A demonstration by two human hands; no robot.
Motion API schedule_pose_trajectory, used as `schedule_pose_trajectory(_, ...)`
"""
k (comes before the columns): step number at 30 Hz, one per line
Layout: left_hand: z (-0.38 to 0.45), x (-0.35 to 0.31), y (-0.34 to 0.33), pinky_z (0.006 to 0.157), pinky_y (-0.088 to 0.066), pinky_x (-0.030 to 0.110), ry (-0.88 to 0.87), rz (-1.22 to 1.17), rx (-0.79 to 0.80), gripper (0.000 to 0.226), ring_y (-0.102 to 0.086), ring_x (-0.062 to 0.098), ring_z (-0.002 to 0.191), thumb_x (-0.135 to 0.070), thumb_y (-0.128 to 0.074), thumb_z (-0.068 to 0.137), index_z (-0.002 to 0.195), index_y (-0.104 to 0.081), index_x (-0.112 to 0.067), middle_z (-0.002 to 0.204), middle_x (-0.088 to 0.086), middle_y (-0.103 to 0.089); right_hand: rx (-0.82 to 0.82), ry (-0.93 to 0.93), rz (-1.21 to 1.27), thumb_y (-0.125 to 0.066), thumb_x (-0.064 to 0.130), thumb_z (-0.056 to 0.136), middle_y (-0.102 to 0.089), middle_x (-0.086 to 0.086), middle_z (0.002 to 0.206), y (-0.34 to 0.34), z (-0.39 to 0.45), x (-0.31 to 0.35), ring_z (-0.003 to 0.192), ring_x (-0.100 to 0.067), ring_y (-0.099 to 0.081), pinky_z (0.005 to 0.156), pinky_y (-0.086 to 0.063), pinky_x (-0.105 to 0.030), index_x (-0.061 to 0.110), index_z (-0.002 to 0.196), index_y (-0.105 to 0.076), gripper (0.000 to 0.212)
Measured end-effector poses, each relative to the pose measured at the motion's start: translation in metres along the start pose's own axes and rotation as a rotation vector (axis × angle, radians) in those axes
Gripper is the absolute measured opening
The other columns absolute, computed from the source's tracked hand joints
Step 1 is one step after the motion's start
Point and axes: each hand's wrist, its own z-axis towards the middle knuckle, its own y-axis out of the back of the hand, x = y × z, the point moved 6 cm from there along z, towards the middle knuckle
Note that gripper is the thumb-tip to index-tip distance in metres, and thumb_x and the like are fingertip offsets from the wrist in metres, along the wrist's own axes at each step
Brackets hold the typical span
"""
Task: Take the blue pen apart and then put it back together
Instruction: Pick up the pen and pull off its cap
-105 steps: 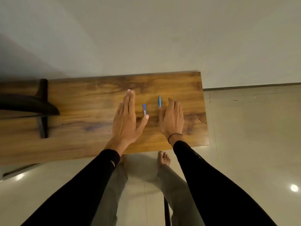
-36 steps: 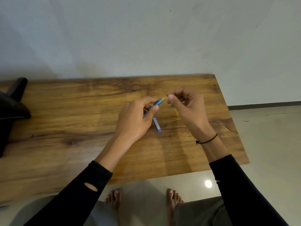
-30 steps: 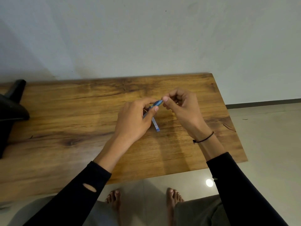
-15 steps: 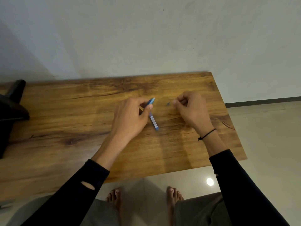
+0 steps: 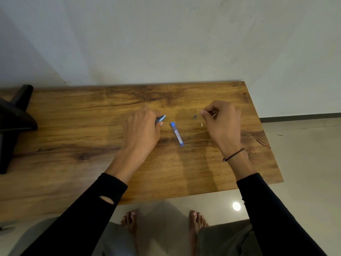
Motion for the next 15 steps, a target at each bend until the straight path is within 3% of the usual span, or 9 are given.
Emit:
schedule_pose_trajectory(4, 0.001, -0.001, -0.003, 0.074, -0.042, 0.036, -0.007, 0.057, -0.019, 0.03, -0.071, 0.029, 0.105, -0.03, -0.069, 0.107, 0.135, -0.077, -0.024, 0.118, 0.006, -0.069, 0.118, 0.121, -0.064, -0.077, 0.03, 0.092, -0.071, 0.008, 0.076, -0.024, -0.025, 0.031, 0.07, -0.015, -0.066, 0.062, -0.054, -0.034, 0.021, 0.079, -0.071, 0.016)
schedule_pose_trajectory(8, 0.003, 0.0, -0.002, 0.078, -0.049, 0.039, -0.025, 0.039, -0.033, 0.031, -0.073, 0.03, 0.108, -0.036, -0.071, 0.105, 0.134, -0.077, -0.026, 0.119, 0.004, -0.072, 0.165, 0.237, -0.303, -0.075, 0.042, 0.092, -0.066, -0.002, 0.095, -0.047, -0.051, 0.048, 0.084, -0.027, -0.065, 0.061, -0.043, -0.034, 0.016, 0.094, -0.065, 0.028)
schedule_pose_trajectory(11, 0.004, 0.002, 0.004, 0.077, -0.046, 0.037, -0.025, 0.003, -0.091, 0.028, -0.075, 0.03, 0.106, -0.038, -0.071, 0.103, 0.126, -0.08, -0.024, 0.118, 0.004, -0.075, 0.146, 0.266, -0.377, -0.071, 0.036, 0.096, -0.065, -0.006, 0.106, -0.053, -0.057, 0.051, 0.099, -0.03, -0.065, 0.063, -0.041, -0.034, 0.013, 0.103, -0.063, 0.025)
schedule_pose_trajectory(15, 0.007, 0.002, 0.012, 0.071, -0.046, 0.03, 0.001, -0.198, -0.114, 0.016, -0.074, 0.015, 0.086, -0.036, -0.074, 0.1, 0.106, -0.084, -0.025, 0.099, -0.006, -0.079, 0.143, 0.229, -0.346, -0.068, 0.032, 0.095, -0.067, -0.006, 0.106, -0.052, -0.054, 0.046, 0.105, -0.032, -0.065, 0.065, -0.045, -0.037, 0.013, 0.101, -0.065, 0.02)
